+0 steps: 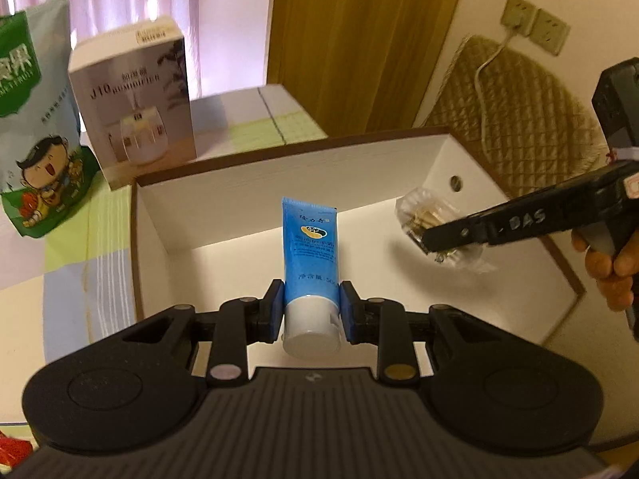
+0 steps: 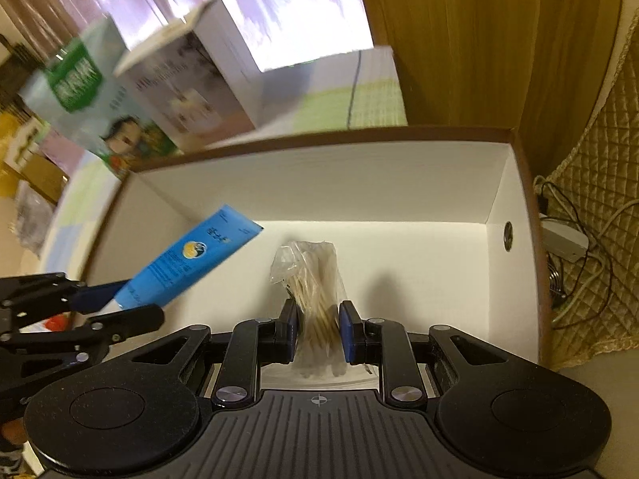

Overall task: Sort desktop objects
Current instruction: 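Carry the blue tube and cotton swab bag with both grippers into the cardboard box, then open both grippers to release the tube and swab bag in the box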

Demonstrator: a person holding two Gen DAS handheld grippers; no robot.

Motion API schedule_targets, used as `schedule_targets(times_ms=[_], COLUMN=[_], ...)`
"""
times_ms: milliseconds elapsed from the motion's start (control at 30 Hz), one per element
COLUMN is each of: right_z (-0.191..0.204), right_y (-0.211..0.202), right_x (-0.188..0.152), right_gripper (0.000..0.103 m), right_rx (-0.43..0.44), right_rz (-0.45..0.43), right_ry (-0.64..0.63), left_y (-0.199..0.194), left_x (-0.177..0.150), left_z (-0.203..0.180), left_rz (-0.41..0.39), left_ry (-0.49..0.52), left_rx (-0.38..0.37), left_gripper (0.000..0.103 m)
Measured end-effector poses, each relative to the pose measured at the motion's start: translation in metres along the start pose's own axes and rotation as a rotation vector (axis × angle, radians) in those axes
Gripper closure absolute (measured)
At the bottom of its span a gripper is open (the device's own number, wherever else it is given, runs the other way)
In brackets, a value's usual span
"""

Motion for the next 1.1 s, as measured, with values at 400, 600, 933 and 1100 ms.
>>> schedule_targets(times_ms=[400,600,933,1100], right_z=[-0.012,-0.003,-0.007,-0.007], right_y=[0.031,0.039,0.033,0.03], right_x=[0.013,0.011,0.003,0.0], right_gripper=[0.078,0.01,0.01,0.01], right_rx=[-0.08,-0.099,-0.103,-0.105], right_rz=[0.033,0.053,0.084,0.1], right_ry=[-0.105,-0.209,-0.224,-0.219], left_y=[0.055,0.079,0.081,0.08], left_x=[0.005,-0.001,-0.003,-0.004], left_z=[0.005,0.003,0.012,0.014], left_rz=[0.082,0.175,0.209,0.211], left_ry=[-0.032,-0.051,-0.034,-0.021], left_rx=[0.06,0.041,0.097,0.115], left_gripper=[0.079,0.078,0.062,0.061])
Point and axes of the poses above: each gripper's, at about its wrist camera, not at the fingertips, and y roughly the way its jaws point, z to its left, x to its top, the point moved 7 cm from there along y, roughly the way its jaws point, and after that the axes turned 11 degrees about -y, right-handed, at the moved point
